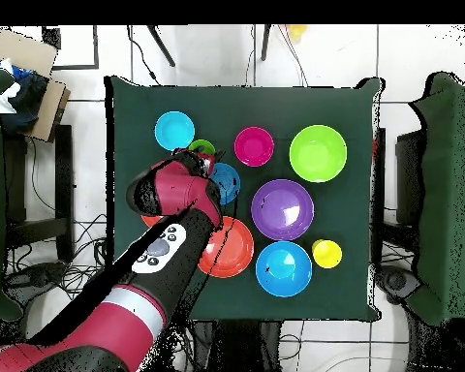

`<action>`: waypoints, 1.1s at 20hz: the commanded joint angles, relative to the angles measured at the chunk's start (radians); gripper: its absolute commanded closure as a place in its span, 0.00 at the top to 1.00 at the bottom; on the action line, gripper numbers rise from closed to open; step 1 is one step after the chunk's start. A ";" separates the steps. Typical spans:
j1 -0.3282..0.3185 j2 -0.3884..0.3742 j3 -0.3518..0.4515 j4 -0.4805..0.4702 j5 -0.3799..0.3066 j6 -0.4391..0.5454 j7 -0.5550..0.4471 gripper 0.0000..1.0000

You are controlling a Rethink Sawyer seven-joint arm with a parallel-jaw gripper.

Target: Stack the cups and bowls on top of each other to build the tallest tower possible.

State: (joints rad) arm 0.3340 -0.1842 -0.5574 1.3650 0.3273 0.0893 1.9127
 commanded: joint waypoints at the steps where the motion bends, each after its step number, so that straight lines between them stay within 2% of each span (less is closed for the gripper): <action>1: 0.000 0.012 0.089 -0.010 0.013 -0.042 0.176 1.00; 22: -0.019 -0.006 0.112 0.008 0.000 -0.054 0.161 1.00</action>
